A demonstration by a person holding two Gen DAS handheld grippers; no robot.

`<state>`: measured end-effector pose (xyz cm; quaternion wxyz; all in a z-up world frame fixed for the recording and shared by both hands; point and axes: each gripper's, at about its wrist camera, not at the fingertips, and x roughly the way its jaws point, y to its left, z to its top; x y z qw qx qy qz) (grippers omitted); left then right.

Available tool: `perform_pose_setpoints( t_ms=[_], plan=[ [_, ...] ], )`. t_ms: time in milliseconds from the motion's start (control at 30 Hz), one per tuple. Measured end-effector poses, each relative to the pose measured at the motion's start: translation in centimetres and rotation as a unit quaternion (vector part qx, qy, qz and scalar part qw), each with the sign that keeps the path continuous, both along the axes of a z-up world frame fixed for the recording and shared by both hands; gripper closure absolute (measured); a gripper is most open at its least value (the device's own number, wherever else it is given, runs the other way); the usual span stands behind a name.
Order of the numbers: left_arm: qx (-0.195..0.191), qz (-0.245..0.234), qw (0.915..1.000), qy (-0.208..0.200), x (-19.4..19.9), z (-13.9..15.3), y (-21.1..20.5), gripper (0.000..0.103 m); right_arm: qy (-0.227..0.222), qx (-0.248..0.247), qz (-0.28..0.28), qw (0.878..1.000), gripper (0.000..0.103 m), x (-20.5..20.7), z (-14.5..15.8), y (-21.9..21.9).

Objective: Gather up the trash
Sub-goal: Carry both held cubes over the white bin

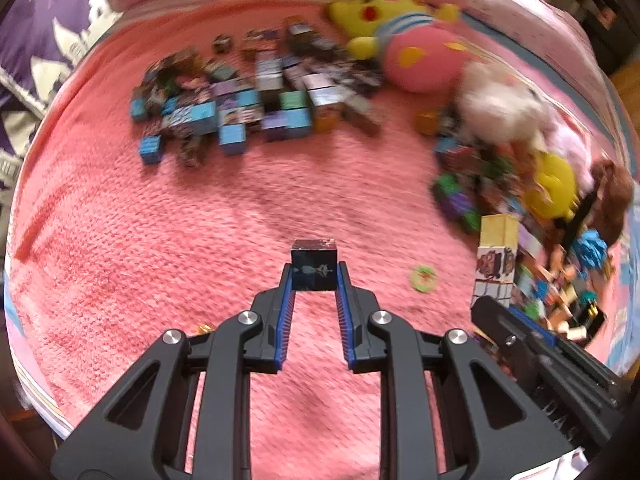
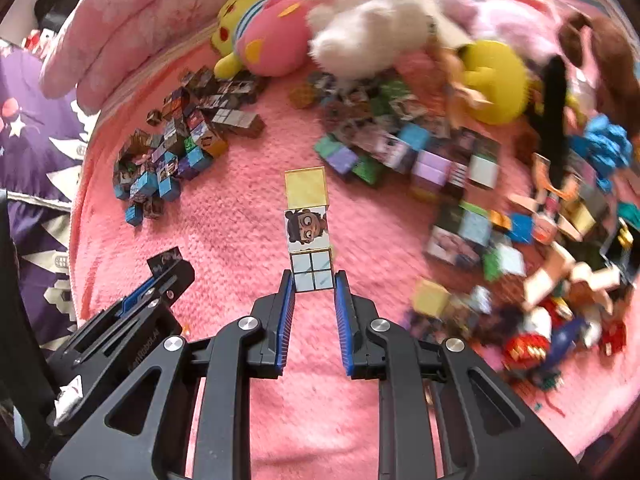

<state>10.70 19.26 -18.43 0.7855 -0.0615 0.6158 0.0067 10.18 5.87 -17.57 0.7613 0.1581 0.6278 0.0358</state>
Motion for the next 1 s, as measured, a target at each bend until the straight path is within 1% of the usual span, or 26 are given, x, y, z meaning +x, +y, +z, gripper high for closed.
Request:
perform_pose_setpoints(
  t_ms=[167,200,233,267,467,567,667,833,867,933,1000],
  plan=[
    [0.000,-0.042,0.9990,-0.016,-2.4,3.0,-3.7,0.083,-0.012,0.004,-0.038,0.999,0.085,-2.8,1.8,-3.5],
    [0.000,-0.050,0.9986,-0.019,-2.5,3.5,-3.9,0.083,-0.014,0.005,-0.046,0.999,0.085,-3.4,2.1,-4.3],
    [0.001,-0.063,0.9978,-0.023,-3.1,4.1,-5.1,0.083,-0.017,0.004,-0.058,0.998,0.085,-4.1,2.5,-5.3],
    [0.001,-0.072,0.9971,-0.025,-3.0,3.9,-5.3,0.083,-0.019,0.004,-0.070,0.997,0.085,-4.9,2.9,-6.4],
    [-0.004,-0.145,0.9885,-0.041,-4.9,5.5,-11.0,0.083,-0.029,0.001,-0.140,0.990,0.085,-9.8,4.5,-12.3],
    [-0.007,-0.185,0.9816,-0.048,-6.5,6.4,-14.4,0.083,-0.033,-0.001,-0.176,0.984,0.085,-12.6,5.3,-15.2],
    [-0.010,-0.225,0.9729,-0.053,-8.5,7.1,-18.0,0.083,-0.039,-0.003,-0.213,0.976,0.085,-15.5,6.3,-18.2],
    [-0.017,-0.294,0.9540,-0.057,-12.3,8.0,-23.8,0.083,-0.044,-0.008,-0.276,0.960,0.085,-20.7,7.4,-22.8],
    [-0.018,-0.312,0.9480,-0.058,-13.5,8.2,-25.4,0.083,-0.044,-0.008,-0.291,0.956,0.085,-22.0,7.5,-23.8],
    [-0.019,-0.337,0.9394,-0.059,-15.1,8.4,-27.5,0.083,-0.043,-0.009,-0.320,0.946,0.085,-24.5,7.7,-25.6],
    [-0.022,-0.369,0.9275,-0.058,-17.3,8.6,-29.9,0.083,-0.042,-0.012,-0.354,0.934,0.085,-27.6,7.9,-27.6]
  ],
)
